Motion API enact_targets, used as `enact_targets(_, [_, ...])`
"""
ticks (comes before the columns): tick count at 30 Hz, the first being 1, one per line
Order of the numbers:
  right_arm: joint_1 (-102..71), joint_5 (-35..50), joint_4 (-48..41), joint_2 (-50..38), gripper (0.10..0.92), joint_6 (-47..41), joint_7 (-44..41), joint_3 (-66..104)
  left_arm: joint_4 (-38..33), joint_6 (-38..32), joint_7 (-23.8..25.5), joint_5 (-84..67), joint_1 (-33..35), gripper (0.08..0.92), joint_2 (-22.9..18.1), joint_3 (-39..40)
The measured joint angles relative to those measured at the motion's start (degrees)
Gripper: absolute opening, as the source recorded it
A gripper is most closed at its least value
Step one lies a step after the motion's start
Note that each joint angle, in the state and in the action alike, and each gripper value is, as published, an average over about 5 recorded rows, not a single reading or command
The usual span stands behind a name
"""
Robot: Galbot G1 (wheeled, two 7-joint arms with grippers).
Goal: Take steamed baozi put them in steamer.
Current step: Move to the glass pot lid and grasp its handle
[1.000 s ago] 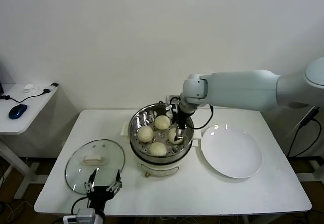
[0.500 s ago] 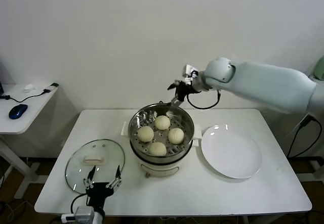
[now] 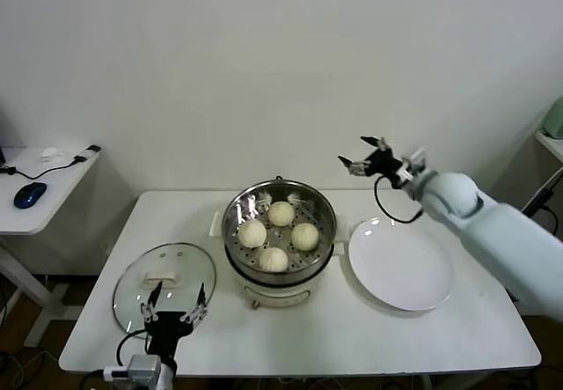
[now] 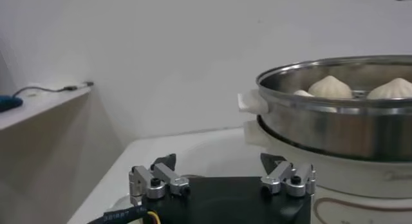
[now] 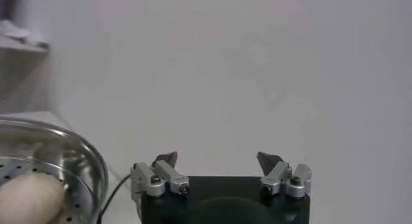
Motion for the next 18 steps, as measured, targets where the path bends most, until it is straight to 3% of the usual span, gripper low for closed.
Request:
enact_targets(9, [-31.0, -8.1, 4.4, 6.5, 0.823, 6.1, 1.8, 30.6, 1.7, -2.6, -0.4, 1.8, -1.1, 0.823, 1.4, -0.8])
enact_targets(18, [-47.6, -14.6, 5.5, 16.6, 0.823, 12.6, 1.5, 43.3, 5.5, -8.5, -3.8, 10.9, -1.8, 0.823, 2.9, -2.0])
